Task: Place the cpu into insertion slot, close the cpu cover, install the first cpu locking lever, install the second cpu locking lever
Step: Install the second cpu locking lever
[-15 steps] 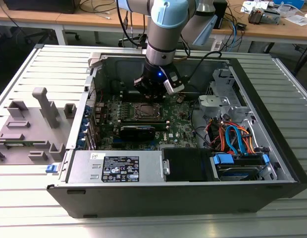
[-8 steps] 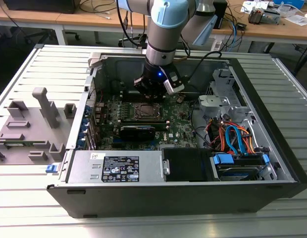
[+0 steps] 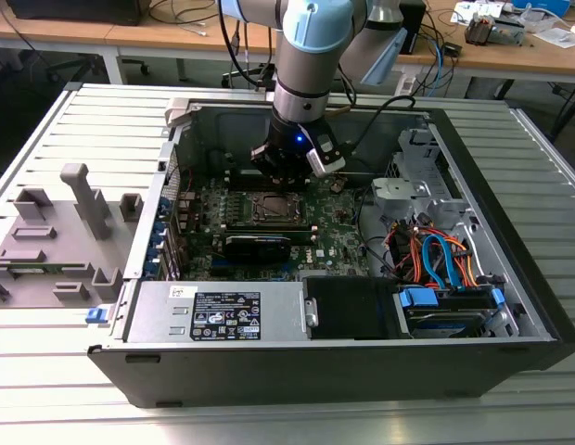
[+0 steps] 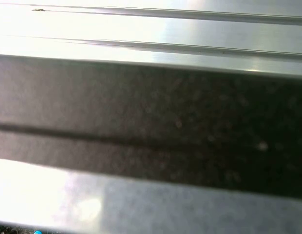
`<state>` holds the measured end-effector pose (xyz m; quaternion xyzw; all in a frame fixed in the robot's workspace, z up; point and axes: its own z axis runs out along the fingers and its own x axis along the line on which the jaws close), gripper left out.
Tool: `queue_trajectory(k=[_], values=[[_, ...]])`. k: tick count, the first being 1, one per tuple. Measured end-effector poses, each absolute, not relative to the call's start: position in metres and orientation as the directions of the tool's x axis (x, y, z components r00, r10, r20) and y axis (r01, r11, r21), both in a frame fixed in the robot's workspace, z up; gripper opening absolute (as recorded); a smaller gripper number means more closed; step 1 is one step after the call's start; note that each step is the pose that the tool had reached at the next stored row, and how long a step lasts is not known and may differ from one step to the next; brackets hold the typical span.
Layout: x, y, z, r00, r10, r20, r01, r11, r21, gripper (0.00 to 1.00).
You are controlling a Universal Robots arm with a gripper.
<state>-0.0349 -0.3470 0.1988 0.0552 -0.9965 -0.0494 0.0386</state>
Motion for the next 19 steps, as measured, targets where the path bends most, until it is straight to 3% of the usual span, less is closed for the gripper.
queue_trajectory(k=[19], values=[[-0.0349, -0.347, 0.1988, -0.991, -0.114, 0.071, -0.106, 0.989, 0.103, 0.11]])
